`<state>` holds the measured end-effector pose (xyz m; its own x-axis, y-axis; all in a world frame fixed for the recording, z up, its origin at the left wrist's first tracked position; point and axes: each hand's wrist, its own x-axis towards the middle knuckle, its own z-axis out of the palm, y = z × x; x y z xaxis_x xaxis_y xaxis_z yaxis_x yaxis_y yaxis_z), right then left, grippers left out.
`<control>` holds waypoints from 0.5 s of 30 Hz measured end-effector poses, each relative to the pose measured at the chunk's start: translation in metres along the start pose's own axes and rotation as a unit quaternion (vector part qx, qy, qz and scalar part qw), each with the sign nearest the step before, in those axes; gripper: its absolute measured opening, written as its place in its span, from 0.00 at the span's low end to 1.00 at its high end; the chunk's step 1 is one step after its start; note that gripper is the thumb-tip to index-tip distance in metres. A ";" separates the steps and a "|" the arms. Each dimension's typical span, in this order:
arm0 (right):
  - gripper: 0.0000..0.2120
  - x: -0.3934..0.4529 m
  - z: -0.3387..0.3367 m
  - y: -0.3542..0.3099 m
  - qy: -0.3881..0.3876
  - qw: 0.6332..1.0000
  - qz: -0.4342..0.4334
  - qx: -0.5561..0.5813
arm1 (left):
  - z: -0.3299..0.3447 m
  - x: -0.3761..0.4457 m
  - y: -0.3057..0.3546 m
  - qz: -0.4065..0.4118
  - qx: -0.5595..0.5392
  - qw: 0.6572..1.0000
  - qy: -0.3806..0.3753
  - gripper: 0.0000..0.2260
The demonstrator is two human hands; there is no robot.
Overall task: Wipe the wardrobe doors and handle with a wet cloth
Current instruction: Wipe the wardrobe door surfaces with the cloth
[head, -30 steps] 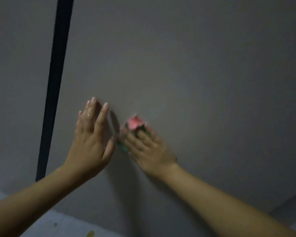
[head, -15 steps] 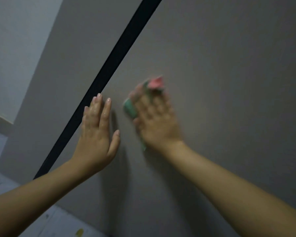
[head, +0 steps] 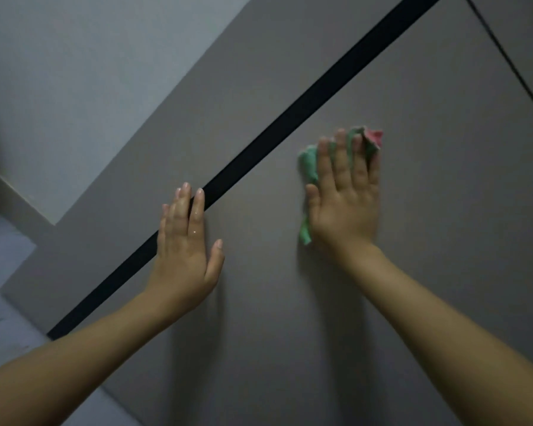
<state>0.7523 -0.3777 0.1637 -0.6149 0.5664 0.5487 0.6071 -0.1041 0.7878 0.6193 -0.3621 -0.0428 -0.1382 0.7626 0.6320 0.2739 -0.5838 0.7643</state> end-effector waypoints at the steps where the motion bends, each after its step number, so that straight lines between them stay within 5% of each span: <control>1: 0.26 0.003 0.010 -0.023 -0.001 1.000 -0.015 0.021 | 0.003 -0.001 -0.005 -0.007 0.007 1.000 -0.001 0.33; 7: 0.22 -0.056 0.031 -0.116 -0.122 0.961 -0.245 0.034 | 0.004 -0.013 -0.019 -0.045 0.007 0.999 -0.012 0.33; 15: 0.26 0.027 -0.002 0.005 -0.030 0.995 -0.096 -0.027 | -0.012 -0.007 -0.041 -0.099 -0.031 0.995 0.014 0.33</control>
<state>0.7375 -0.3646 0.1832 -0.6841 0.6283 0.3703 0.4525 -0.0326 0.8912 0.5979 -0.3468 -0.0769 -0.2107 0.8566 0.4711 0.1798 -0.4397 0.8800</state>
